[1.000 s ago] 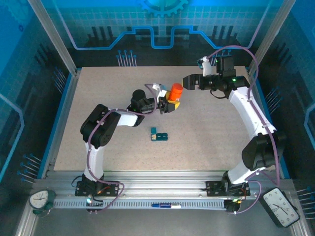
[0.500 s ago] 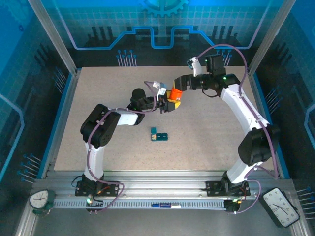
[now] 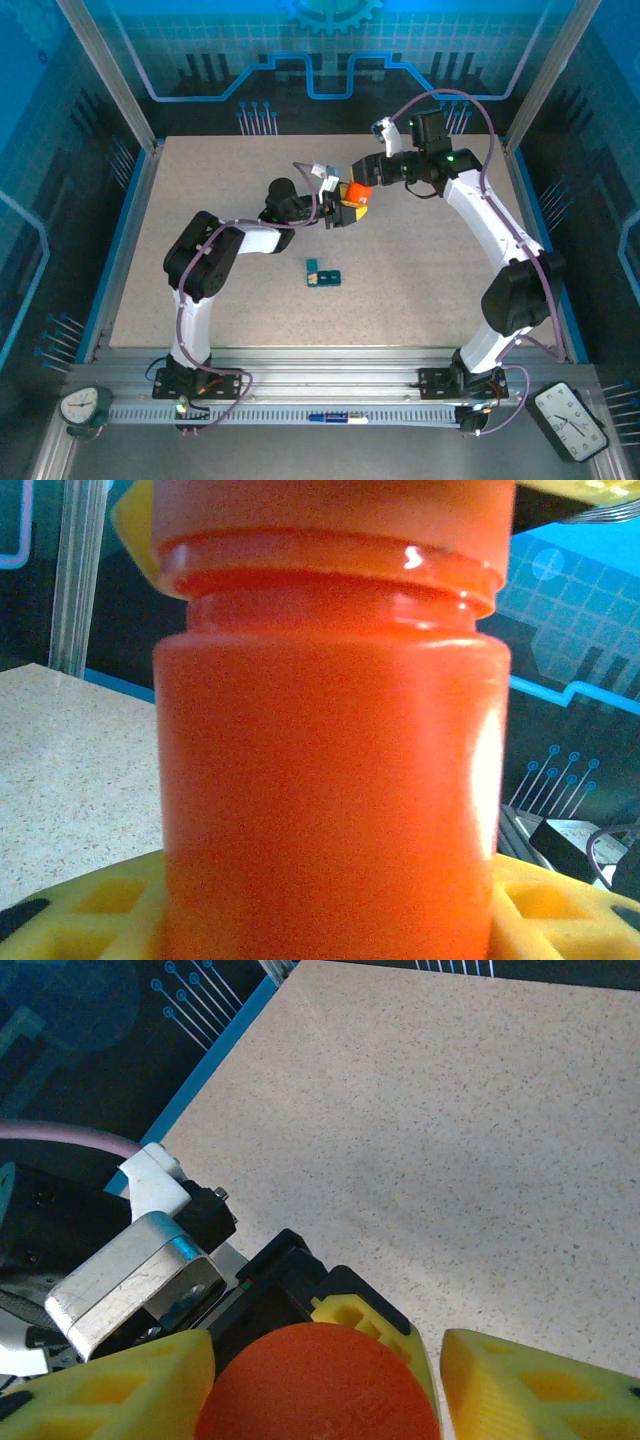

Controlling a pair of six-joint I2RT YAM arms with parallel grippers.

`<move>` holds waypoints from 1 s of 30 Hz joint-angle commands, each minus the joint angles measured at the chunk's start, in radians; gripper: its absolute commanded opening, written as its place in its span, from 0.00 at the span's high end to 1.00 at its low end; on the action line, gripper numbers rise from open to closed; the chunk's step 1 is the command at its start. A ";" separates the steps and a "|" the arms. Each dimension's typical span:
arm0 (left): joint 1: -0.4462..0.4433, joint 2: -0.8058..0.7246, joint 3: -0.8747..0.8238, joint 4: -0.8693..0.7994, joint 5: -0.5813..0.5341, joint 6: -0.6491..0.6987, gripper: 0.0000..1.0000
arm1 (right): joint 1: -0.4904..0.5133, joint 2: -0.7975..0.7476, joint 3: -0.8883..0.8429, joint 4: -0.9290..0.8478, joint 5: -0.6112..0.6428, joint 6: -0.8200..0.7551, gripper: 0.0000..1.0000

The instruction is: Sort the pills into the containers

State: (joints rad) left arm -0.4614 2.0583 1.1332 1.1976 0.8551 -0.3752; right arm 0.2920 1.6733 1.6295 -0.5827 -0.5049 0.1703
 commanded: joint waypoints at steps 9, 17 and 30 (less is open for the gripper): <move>0.007 -0.036 0.021 0.051 0.005 0.053 1.00 | 0.032 -0.014 -0.071 0.018 0.082 0.064 0.61; 0.006 -0.056 -0.010 0.075 -0.056 0.102 1.00 | 0.086 -0.065 -0.217 0.119 0.232 0.275 0.62; 0.005 -0.054 -0.020 0.080 -0.119 0.126 1.00 | 0.209 -0.123 -0.350 0.237 0.419 0.558 0.63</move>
State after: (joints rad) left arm -0.4561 2.0583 1.0779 1.1488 0.8112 -0.2623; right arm 0.4442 1.5303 1.3216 -0.2581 -0.0406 0.6384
